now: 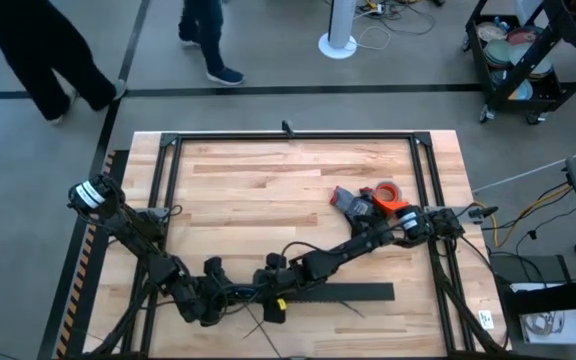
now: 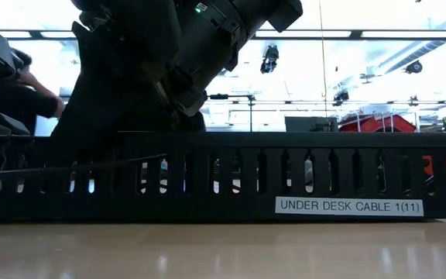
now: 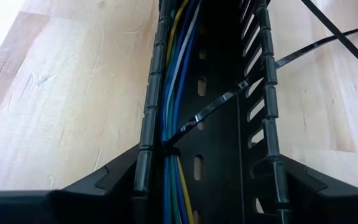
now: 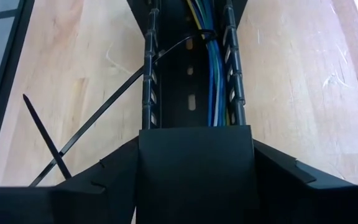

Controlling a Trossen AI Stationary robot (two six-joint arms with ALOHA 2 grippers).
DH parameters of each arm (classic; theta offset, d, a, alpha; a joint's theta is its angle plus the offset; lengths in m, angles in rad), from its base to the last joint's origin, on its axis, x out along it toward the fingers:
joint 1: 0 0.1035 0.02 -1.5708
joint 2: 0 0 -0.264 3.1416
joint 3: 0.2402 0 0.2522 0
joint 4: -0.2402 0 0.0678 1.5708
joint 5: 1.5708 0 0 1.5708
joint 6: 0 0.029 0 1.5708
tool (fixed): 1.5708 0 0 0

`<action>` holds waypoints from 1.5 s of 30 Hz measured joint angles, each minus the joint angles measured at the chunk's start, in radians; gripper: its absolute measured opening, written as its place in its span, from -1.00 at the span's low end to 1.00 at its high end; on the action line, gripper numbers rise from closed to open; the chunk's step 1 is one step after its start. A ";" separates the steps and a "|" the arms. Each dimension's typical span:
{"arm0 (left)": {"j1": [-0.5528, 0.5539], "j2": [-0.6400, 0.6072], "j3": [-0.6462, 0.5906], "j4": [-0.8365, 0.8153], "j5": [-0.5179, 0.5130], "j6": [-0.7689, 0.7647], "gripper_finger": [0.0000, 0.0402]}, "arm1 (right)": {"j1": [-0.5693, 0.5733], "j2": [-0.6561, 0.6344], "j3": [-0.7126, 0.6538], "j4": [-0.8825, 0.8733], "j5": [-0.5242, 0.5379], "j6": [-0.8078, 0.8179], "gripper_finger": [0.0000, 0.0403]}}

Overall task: Ziptie cables
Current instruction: Insert the black cable duct cover into the black cable duct

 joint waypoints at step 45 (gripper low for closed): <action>0.006 0.011 -0.001 0.028 0.026 0.007 0.18 | 0.040 -0.002 0.002 0.008 0.025 0.044 0.12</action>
